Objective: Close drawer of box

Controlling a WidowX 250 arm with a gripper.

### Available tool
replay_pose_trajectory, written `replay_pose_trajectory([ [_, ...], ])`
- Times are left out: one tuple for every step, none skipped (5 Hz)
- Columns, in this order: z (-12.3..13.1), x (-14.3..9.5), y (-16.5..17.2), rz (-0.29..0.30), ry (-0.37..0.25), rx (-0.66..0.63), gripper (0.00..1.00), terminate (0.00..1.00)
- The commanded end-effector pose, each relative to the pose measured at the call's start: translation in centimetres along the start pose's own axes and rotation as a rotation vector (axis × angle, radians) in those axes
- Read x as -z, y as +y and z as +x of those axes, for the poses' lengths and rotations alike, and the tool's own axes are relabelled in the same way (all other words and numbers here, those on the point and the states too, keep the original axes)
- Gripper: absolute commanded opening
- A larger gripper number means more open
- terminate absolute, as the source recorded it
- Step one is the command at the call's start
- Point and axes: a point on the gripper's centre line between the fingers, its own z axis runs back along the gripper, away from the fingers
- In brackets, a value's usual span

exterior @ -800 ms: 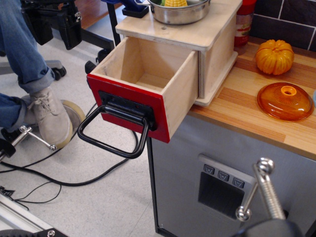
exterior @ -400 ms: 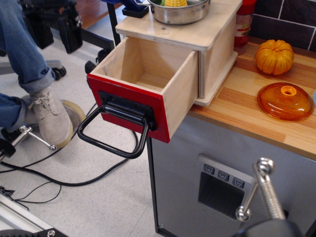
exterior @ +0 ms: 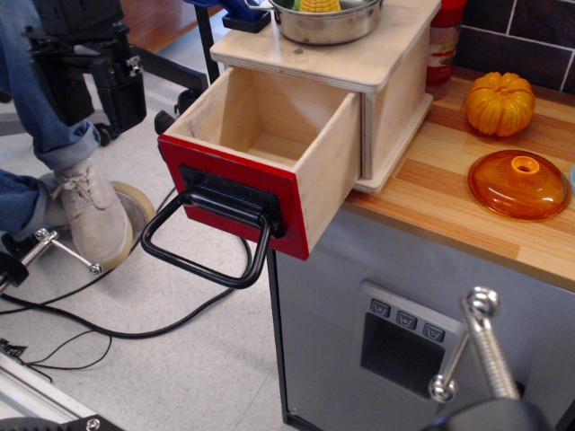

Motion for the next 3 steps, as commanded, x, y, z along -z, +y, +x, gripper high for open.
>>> replay_pose_trajectory([
  [-1.3, 0.0, -3.3, 0.004, -0.06, 0.023, 1.0, 0.0],
  [-1.2, 1.7, -5.2, 0.005, -0.076, -0.016, 1.0, 0.0],
  [-0.8, 3.1, -6.1, 0.013, -0.11, -0.048, 1.0, 0.0],
])
